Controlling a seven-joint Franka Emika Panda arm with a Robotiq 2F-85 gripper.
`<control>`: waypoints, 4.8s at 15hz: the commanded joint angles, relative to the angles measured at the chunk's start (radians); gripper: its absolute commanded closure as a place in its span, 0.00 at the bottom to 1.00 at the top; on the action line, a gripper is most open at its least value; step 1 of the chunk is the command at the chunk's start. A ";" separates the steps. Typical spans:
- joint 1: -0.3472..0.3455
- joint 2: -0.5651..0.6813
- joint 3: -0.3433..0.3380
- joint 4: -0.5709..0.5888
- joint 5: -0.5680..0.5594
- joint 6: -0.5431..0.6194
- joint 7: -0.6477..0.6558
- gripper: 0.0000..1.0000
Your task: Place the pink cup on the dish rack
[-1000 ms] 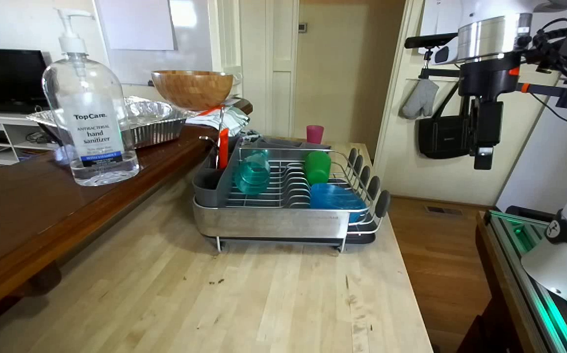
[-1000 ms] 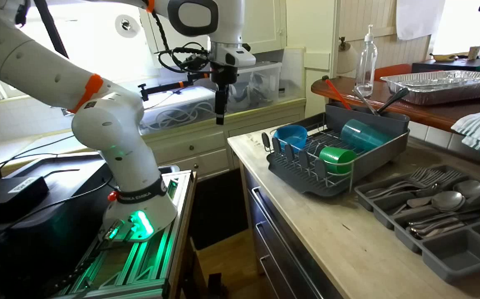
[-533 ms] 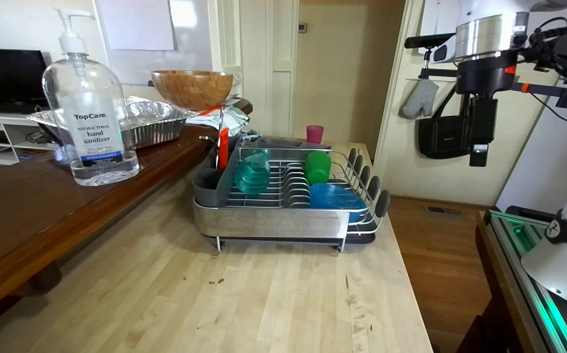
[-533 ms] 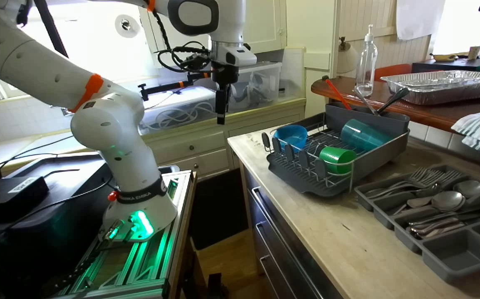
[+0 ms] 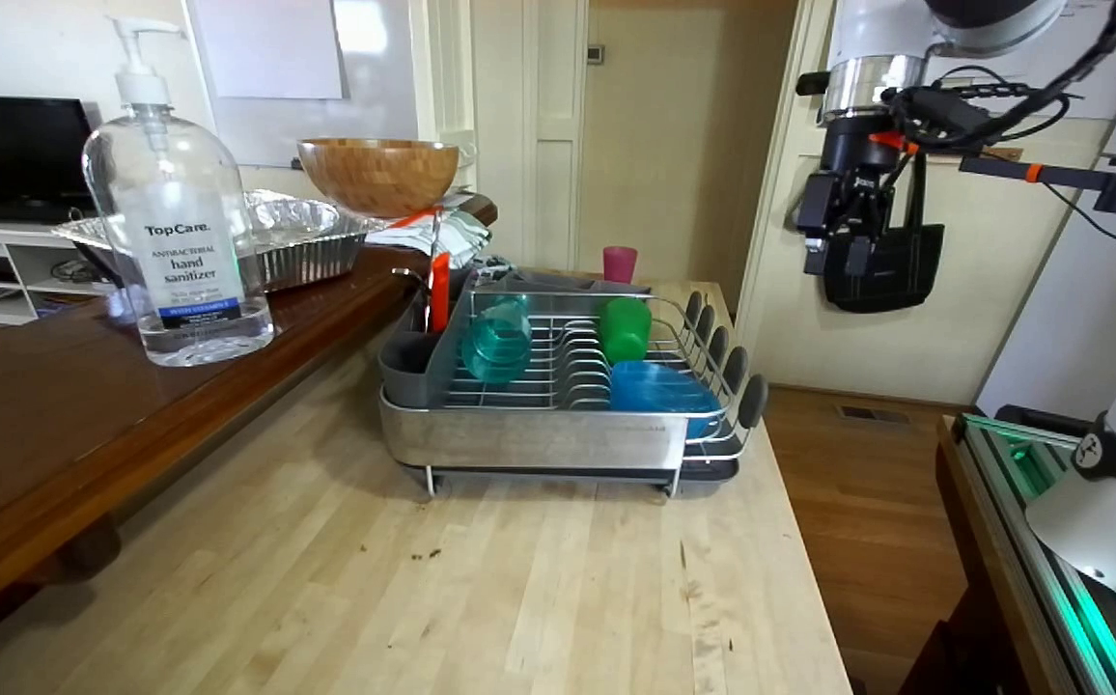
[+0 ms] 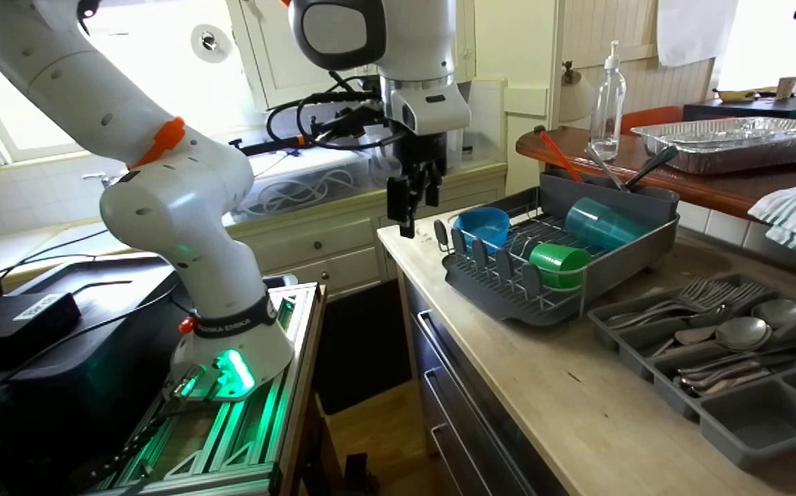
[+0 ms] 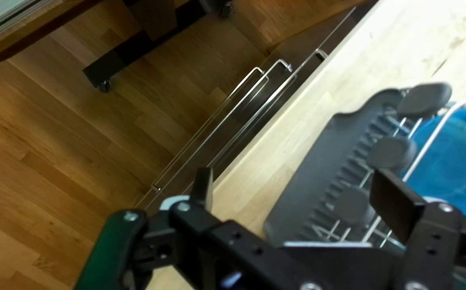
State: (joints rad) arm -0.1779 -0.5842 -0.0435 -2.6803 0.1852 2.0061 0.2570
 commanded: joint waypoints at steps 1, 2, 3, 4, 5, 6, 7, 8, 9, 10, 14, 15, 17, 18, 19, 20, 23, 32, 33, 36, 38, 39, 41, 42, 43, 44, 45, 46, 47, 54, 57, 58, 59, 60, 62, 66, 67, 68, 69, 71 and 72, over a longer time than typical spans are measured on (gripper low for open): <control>-0.060 0.225 -0.051 0.167 0.000 0.013 0.081 0.00; -0.073 0.277 -0.071 0.219 0.005 -0.008 0.096 0.00; -0.083 0.324 -0.088 0.262 0.010 -0.020 0.114 0.00; -0.090 0.375 -0.109 0.306 0.017 -0.032 0.127 0.00; -0.100 0.423 -0.131 0.351 0.020 -0.046 0.140 0.00; -0.099 0.464 -0.153 0.388 0.042 -0.075 0.138 0.00; -0.084 0.348 -0.134 0.284 0.008 -0.010 0.117 0.00; -0.088 0.393 -0.151 0.321 0.016 -0.025 0.117 0.00; -0.090 0.427 -0.161 0.348 0.020 -0.035 0.117 0.00; -0.090 0.447 -0.165 0.362 0.023 -0.037 0.117 0.00; -0.089 0.565 -0.165 0.467 0.083 -0.102 0.314 0.00; -0.099 0.609 -0.178 0.508 0.087 -0.101 0.340 0.00; -0.114 0.683 -0.208 0.591 0.102 -0.108 0.389 0.00; -0.122 0.721 -0.224 0.636 0.112 -0.112 0.413 0.00; -0.132 0.765 -0.241 0.692 0.124 -0.122 0.433 0.00; -0.141 0.808 -0.257 0.741 0.139 -0.128 0.455 0.00; -0.179 0.938 -0.294 0.906 0.188 -0.155 0.533 0.00; -0.219 1.054 -0.304 1.064 0.195 -0.159 0.661 0.00; -0.230 1.077 -0.305 1.096 0.210 -0.157 0.673 0.00; -0.284 1.170 -0.303 1.251 0.263 -0.174 0.738 0.00; -0.323 1.232 -0.291 1.353 0.294 -0.186 0.778 0.00; -0.342 1.268 -0.285 1.410 0.303 -0.202 0.807 0.00; -0.369 1.325 -0.266 1.504 0.318 -0.222 0.856 0.00; -0.375 1.358 -0.265 1.558 0.331 -0.237 0.869 0.00; -0.389 1.385 -0.250 1.603 0.342 -0.250 0.873 0.00; -0.404 1.412 -0.236 1.651 0.350 -0.275 0.869 0.00; -0.420 1.444 -0.220 1.699 0.358 -0.305 0.859 0.00; -0.436 1.473 -0.207 1.746 0.360 -0.335 0.847 0.00; -0.456 1.505 -0.190 1.792 0.365 -0.369 0.830 0.00; -0.574 1.626 -0.130 1.884 0.373 -0.336 0.961 0.00; -0.601 1.657 -0.097 1.892 0.374 -0.308 1.105 0.00; -0.608 1.666 -0.086 1.896 0.377 -0.298 1.152 0.00; -0.614 1.667 -0.076 1.895 0.381 -0.290 1.197 0.00; -0.604 1.657 -0.093 1.874 0.405 -0.281 1.234 0.00; -0.598 1.634 -0.096 1.843 0.379 -0.292 1.188 0.00; -0.596 1.645 -0.082 1.825 0.427 -0.211 1.244 0.00; -0.595 1.651 -0.074 1.820 0.437 -0.187 1.241 0.00; -0.595 1.658 -0.059 1.813 0.454 -0.163 1.237 0.00; -0.593 1.664 -0.048 1.808 0.469 -0.134 1.239 0.00; -0.593 1.675 -0.021 1.794 0.498 -0.086 1.236 0.00; -0.594 1.680 -0.006 1.790 0.514 -0.067 1.236 0.00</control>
State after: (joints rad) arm -0.7698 1.0765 -0.0830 -0.8741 0.6419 1.8707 1.4907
